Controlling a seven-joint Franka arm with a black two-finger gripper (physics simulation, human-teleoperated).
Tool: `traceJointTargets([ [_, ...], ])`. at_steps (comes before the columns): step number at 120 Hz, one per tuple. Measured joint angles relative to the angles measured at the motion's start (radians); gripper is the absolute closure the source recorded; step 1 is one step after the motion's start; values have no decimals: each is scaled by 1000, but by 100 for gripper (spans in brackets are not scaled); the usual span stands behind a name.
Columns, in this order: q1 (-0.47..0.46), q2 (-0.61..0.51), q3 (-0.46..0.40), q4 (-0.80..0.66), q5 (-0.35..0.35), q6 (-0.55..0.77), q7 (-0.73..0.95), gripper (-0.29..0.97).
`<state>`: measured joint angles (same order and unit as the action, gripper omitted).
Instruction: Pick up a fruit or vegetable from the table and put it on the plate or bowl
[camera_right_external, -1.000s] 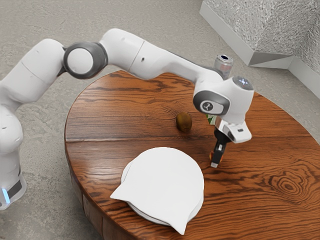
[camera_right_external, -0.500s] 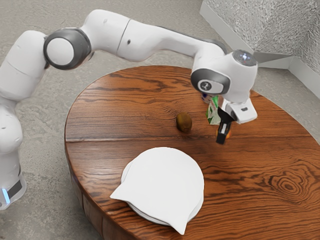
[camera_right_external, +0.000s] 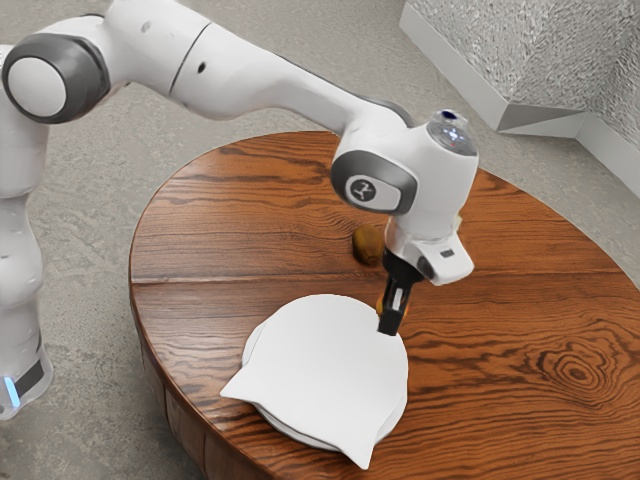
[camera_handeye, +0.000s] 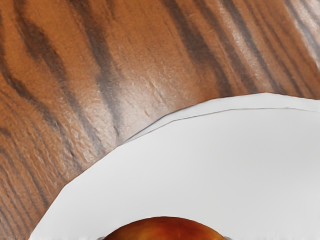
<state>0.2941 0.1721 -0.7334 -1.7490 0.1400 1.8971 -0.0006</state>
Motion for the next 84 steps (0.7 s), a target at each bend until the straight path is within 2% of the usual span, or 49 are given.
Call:
traceJointTargets([
  [16, -11, -30, -1, -67, -47, 12, -49, 50],
  [31, -20, -33, -1, -69, -61, 19, -82, 21],
  [42, -18, -34, 6, -43, -59, 19, -101, 11],
  [46, -21, -34, 22, 5, -51, 8, -101, 9],
  [49, -31, -31, 56, 92, -45, -26, -99, 7],
  [53, -25, -29, 94, 209, -15, -82, -96, 6],
  [62, -38, -28, 149, 377, 114, -190, -77, 3],
  [72, -17, -30, 186, 435, 183, -272, -55, 2],
  [84, -11, -30, 187, 459, 221, -335, -34, 1],
])
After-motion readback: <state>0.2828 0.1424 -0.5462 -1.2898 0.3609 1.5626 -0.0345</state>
